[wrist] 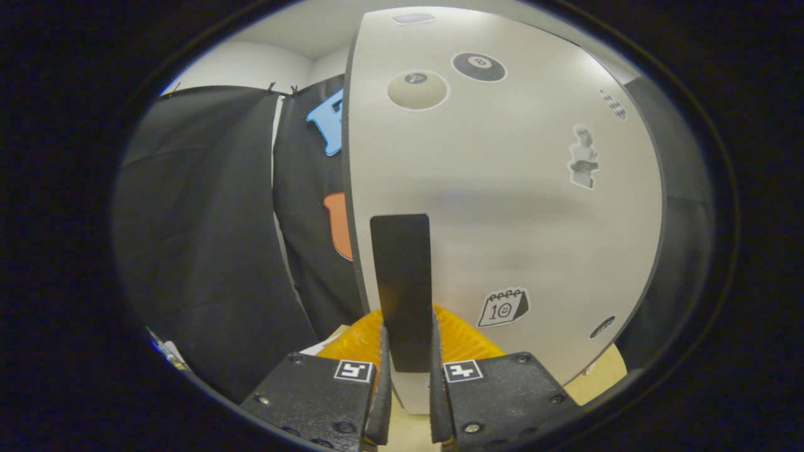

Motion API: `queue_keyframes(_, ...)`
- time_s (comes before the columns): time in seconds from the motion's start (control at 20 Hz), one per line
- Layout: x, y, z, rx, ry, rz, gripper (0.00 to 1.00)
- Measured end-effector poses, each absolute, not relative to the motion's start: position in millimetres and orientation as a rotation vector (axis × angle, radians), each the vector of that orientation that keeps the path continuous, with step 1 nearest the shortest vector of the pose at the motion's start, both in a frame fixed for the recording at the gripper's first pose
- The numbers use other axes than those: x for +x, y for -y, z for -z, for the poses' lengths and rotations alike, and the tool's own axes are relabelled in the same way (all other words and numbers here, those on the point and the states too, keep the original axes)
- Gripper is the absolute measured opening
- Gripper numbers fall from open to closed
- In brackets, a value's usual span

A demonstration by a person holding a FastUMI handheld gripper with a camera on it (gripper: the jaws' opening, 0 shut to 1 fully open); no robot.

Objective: Open the shoe cabinet door, grab the shoes and put them into the shoe cabinet, then close the shoe cabinet door.

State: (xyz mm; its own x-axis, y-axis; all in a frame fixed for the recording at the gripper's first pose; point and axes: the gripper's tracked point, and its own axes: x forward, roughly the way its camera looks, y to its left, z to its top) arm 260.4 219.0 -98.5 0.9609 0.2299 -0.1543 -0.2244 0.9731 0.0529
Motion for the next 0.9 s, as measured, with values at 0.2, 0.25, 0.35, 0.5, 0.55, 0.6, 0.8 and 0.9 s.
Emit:
queue_keyframes(0.2,232,-212,99,0.019,-0.152,-0.27,0.27)
queue_keyframes(0.25,223,-210,98,0.025,-0.153,-0.279,0.27)
queue_keyframes(0.35,211,-205,99,0.02,-0.154,-0.297,0.27)
queue_keyframes(0.5,198,-195,101,0.036,-0.154,-0.309,0.26)
queue_keyframes(0.55,194,-192,102,0.041,-0.155,-0.312,0.26)
queue_keyframes(0.6,189,-188,103,0.041,-0.154,-0.313,0.26)
queue_keyframes(0.8,172,-172,104,0.055,-0.157,-0.313,0.26)
queue_keyframes(0.9,162,-161,104,0.056,-0.156,-0.302,0.26)
